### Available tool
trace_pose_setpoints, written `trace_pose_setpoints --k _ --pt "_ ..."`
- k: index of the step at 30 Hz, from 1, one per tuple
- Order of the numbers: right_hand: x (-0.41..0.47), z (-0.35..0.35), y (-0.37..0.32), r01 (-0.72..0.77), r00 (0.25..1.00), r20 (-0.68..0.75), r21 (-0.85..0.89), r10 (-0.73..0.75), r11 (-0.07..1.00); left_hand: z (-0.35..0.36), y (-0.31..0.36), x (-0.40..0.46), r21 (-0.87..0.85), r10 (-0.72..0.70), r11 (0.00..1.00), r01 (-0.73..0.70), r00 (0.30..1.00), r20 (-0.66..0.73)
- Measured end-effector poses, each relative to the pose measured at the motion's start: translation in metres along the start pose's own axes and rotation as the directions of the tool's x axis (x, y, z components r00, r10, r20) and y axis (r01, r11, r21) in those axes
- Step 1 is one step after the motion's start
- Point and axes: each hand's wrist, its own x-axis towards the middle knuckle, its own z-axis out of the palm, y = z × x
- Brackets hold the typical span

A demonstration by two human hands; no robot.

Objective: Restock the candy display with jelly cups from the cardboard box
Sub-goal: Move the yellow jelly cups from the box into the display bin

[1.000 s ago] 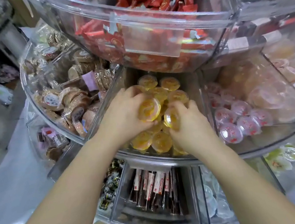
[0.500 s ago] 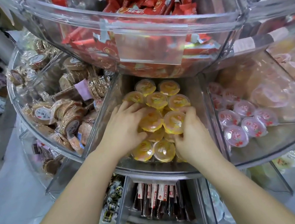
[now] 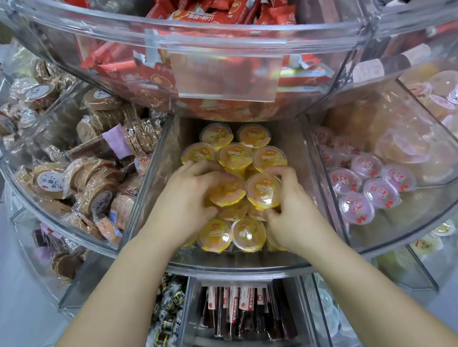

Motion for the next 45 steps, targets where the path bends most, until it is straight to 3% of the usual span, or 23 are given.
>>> trace_pose_setpoints --k 8,17,20,23,26,30,34,37,40,42,45 --pt "-0.003 -0.001 0.002 0.071 0.997 -0.012 -0.118 -0.073 0.99 -0.001 0.0 -0.001 -0.052 -0.03 0.998 0.03 1.0 -0.008" --pt "-0.014 -0.01 -0.002 0.041 0.998 0.051 -0.001 -0.041 0.999 -0.008 0.003 -0.008 -0.076 -0.064 0.995 0.065 0.998 0.022" --pt "-0.032 -0.022 -0.006 0.117 0.993 0.013 -0.08 -0.116 0.99 -0.018 0.008 -0.019 -0.123 -0.074 0.99 0.064 0.994 -0.079" --pt "-0.05 -0.028 -0.023 0.276 0.955 -0.057 -0.181 -0.291 0.944 -0.031 0.013 -0.047 -0.223 -0.125 0.972 0.066 0.958 -0.26" --pt "-0.064 -0.02 -0.053 0.408 0.913 0.029 -0.077 -0.407 0.91 -0.039 0.015 -0.089 -0.36 -0.215 0.93 0.077 0.908 -0.361" --pt "-0.086 0.03 -0.08 0.494 0.796 0.304 0.172 -0.523 0.852 -0.031 0.006 -0.171 -0.564 -0.478 0.8 0.204 0.785 -0.393" --pt "-0.118 0.12 -0.065 0.458 0.626 0.623 0.193 -0.469 0.868 0.015 -0.017 -0.273 -0.721 -0.791 0.546 0.427 0.545 -0.277" --pt "-0.146 0.205 -0.022 0.488 0.471 0.828 0.042 -0.304 0.872 0.083 -0.045 -0.35 -0.797 -0.943 0.266 0.542 0.317 -0.099" --pt "-0.177 0.296 0.044 0.561 0.349 0.931 -0.116 -0.107 0.819 0.169 -0.067 -0.413 -0.783 -0.979 -0.009 0.622 0.154 0.133" --pt "-0.191 0.356 0.097 0.55 0.292 0.954 -0.219 0.06 0.806 0.23 -0.083 -0.446 -0.713 -0.967 -0.106 0.693 0.096 0.237" --pt "-0.186 0.439 0.187 0.574 0.251 0.915 -0.404 0.317 0.712 0.318 -0.113 -0.477 -0.526 -0.912 -0.133 0.84 0.103 0.396"
